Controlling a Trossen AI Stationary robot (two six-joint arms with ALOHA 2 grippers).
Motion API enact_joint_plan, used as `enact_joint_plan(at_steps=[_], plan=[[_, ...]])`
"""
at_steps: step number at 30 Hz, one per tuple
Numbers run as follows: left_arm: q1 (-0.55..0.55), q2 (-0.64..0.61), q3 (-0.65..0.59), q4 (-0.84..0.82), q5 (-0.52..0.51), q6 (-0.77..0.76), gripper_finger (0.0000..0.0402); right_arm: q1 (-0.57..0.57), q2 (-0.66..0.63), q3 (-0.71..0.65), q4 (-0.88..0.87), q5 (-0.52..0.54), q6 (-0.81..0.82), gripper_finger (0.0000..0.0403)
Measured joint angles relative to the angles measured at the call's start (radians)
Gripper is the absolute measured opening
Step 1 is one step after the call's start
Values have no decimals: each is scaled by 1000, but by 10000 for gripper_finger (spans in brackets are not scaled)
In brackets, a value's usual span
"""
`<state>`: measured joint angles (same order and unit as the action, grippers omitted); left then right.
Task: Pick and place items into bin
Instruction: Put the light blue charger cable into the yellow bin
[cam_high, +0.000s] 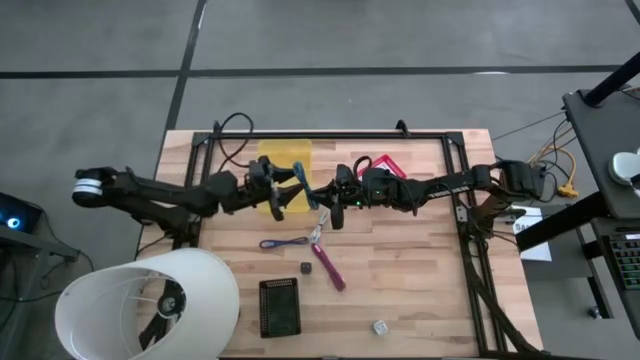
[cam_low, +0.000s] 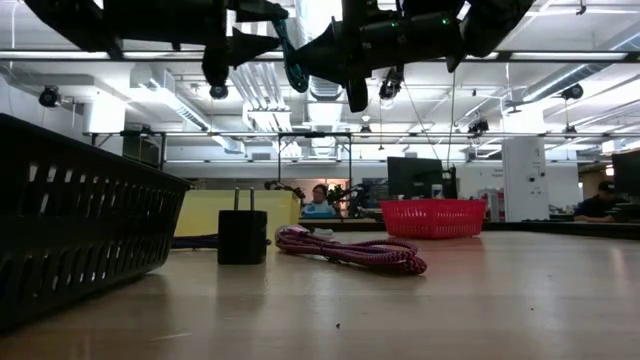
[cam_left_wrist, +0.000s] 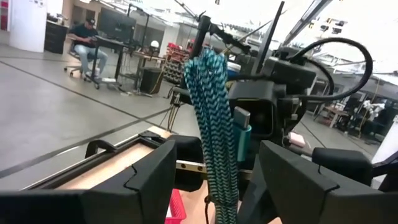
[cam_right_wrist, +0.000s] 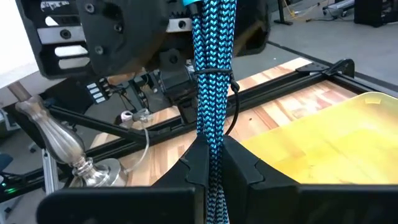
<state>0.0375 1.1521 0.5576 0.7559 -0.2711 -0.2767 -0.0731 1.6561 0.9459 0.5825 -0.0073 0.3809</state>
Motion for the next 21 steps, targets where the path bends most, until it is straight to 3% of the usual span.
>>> enact_joint_plan(at_steps=[12, 21], plan=[[36, 101, 53, -2, 32, 5, 201, 1, 0, 0, 4, 0, 0, 13], [48, 96, 56, 3, 45, 69, 73, -1, 2, 15, -4, 7, -47, 13]])
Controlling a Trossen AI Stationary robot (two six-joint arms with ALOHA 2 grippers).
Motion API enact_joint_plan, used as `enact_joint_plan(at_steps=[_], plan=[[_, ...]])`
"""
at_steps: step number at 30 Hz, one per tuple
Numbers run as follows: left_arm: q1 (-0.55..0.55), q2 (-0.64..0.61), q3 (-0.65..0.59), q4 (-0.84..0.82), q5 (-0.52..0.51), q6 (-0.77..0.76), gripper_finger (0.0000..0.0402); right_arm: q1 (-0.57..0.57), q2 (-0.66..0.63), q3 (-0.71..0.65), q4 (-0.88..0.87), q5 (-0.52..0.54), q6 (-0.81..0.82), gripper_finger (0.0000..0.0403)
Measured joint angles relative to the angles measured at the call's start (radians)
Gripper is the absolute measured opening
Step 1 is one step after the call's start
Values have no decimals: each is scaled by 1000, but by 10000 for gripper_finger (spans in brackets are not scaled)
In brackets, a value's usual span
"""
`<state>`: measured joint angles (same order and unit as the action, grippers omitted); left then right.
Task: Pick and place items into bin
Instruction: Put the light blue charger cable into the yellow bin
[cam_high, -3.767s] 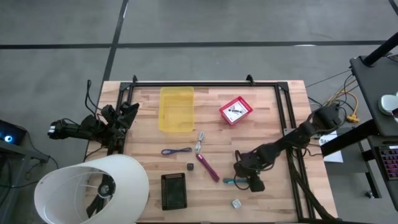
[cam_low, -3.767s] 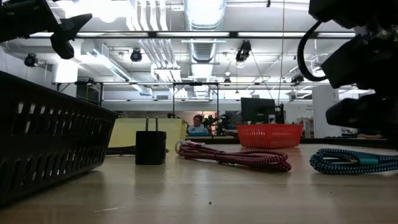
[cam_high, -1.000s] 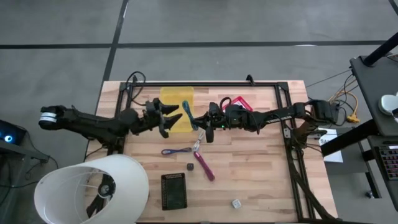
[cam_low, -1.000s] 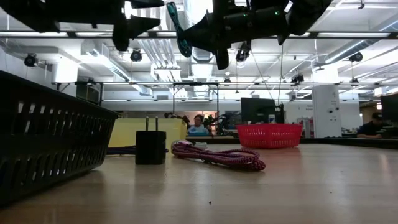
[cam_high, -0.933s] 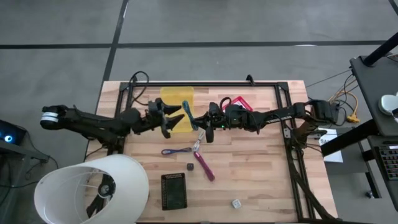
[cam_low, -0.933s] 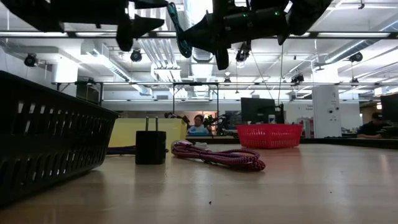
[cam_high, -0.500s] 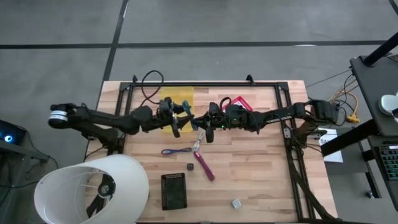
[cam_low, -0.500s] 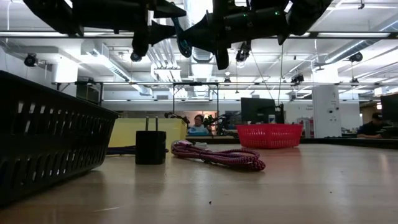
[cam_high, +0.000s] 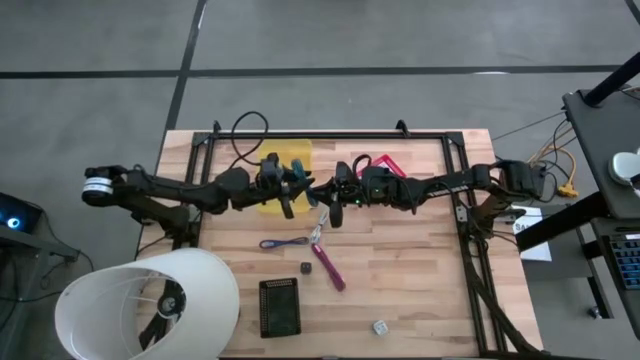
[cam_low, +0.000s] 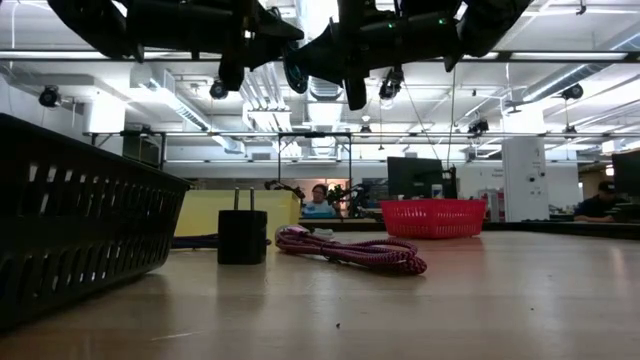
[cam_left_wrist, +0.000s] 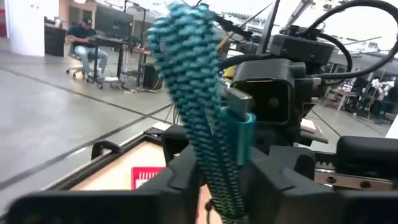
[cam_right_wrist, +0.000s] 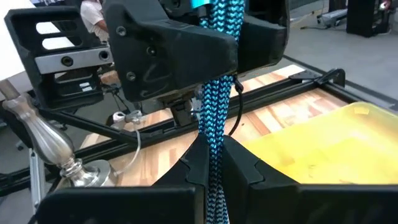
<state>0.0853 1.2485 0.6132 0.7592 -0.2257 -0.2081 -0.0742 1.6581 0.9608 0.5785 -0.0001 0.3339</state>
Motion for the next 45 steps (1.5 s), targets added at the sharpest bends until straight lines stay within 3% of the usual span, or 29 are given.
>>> enact_joint_plan(at_steps=[3, 5, 22, 35, 45], plan=[[0, -3, 1, 2, 3, 6, 23, -3, 0, 6, -3, 6, -1, 13], [2, -6, 1, 0, 1, 5, 12, -5, 0, 6, -3, 7, -3, 13], [104, -7, -2, -38, -20, 19, 12, -6, -2, 20, -264, -12, 6, 69], [209, -7, -4, -302, -2, 16, 14, 5, -2, 64, -585, -12, 6, 70], [233, -7, -5, -514, 37, -10, 14, 5, -2, 66, -607, -10, 6, 64]])
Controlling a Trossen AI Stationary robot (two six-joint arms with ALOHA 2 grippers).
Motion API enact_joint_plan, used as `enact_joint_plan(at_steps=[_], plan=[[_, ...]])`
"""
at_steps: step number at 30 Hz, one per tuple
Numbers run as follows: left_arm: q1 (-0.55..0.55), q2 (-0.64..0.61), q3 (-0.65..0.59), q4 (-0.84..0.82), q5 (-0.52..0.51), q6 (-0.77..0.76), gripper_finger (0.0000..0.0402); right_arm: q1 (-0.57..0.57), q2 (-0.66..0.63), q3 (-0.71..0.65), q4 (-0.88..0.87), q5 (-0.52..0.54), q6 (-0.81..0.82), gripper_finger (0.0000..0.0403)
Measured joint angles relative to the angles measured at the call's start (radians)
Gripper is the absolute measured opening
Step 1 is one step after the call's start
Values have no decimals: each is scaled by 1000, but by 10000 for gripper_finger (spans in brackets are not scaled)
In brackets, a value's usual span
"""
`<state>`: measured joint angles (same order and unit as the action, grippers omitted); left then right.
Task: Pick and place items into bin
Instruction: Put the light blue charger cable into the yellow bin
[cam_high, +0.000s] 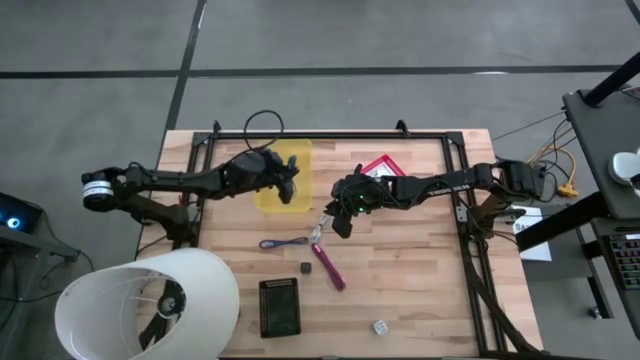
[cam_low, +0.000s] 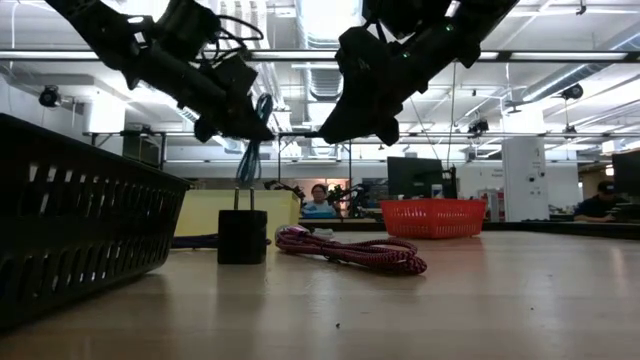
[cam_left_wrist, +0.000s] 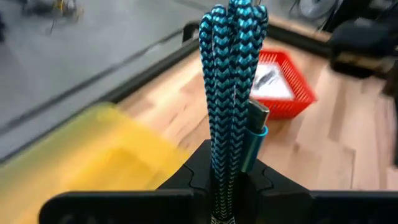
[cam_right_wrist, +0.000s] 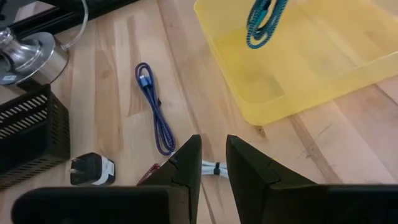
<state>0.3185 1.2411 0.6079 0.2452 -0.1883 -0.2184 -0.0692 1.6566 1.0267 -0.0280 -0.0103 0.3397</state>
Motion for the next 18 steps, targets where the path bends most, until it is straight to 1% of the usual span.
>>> enact_joint_plan(at_steps=[9, 18], plan=[[56, 0, -1, -174, -2, -244, 14, 0, 0, 0, 0, 2, -3, 60], [97, 0, 1, -285, -5, -274, 15, 0, 0, -1, 0, 2, -3, 61]])
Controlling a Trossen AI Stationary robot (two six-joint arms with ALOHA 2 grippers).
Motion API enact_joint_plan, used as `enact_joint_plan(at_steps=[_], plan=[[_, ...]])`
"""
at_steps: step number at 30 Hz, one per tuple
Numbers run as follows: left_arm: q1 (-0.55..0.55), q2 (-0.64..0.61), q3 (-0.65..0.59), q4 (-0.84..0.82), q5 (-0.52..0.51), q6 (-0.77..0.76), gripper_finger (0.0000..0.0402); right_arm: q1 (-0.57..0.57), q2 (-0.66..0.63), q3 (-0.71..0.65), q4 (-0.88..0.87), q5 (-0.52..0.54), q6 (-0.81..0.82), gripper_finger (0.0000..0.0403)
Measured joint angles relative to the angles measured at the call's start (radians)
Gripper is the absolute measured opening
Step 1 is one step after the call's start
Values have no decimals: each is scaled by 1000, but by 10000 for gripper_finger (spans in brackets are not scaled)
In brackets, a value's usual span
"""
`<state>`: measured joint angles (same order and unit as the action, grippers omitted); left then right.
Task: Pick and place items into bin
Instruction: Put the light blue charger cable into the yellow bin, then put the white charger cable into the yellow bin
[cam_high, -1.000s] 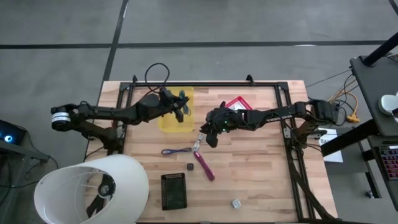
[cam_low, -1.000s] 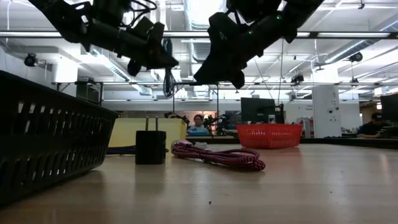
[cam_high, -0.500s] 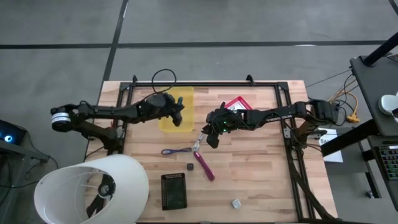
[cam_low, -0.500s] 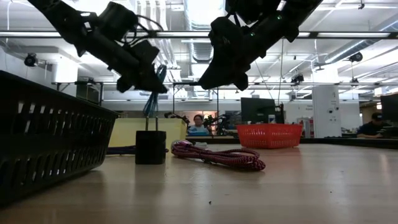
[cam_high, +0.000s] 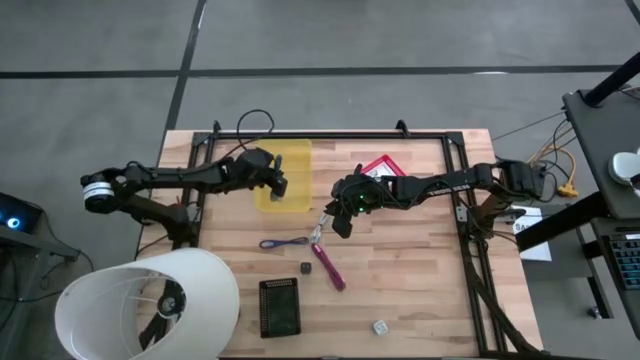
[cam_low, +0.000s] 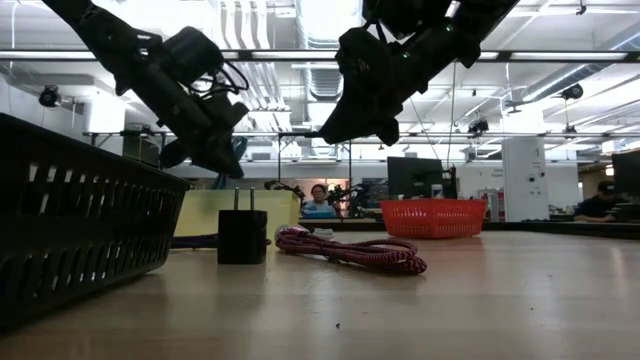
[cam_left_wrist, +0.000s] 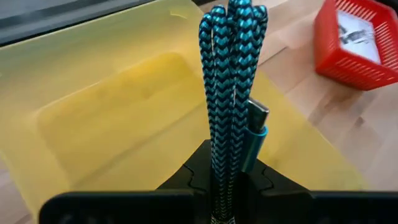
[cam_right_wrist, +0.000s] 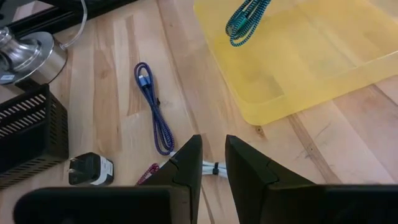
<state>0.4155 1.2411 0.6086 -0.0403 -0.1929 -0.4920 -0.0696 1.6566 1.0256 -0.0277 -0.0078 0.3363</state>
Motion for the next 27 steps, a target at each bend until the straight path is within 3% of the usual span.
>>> enact_joint_plan(at_steps=[8, 20, 27], plan=[[4, 0, 0, 5, 0, 0, 32, 0, 0, 0, 0, 0, 0, 59], [4, -16, 2, 11, 28, 1, 149, 0, 0, 0, 0, 0, 51, 59], [4, -106, 2, 23, 50, 1, 191, 6, 0, -1, 0, -23, 41, 106]])
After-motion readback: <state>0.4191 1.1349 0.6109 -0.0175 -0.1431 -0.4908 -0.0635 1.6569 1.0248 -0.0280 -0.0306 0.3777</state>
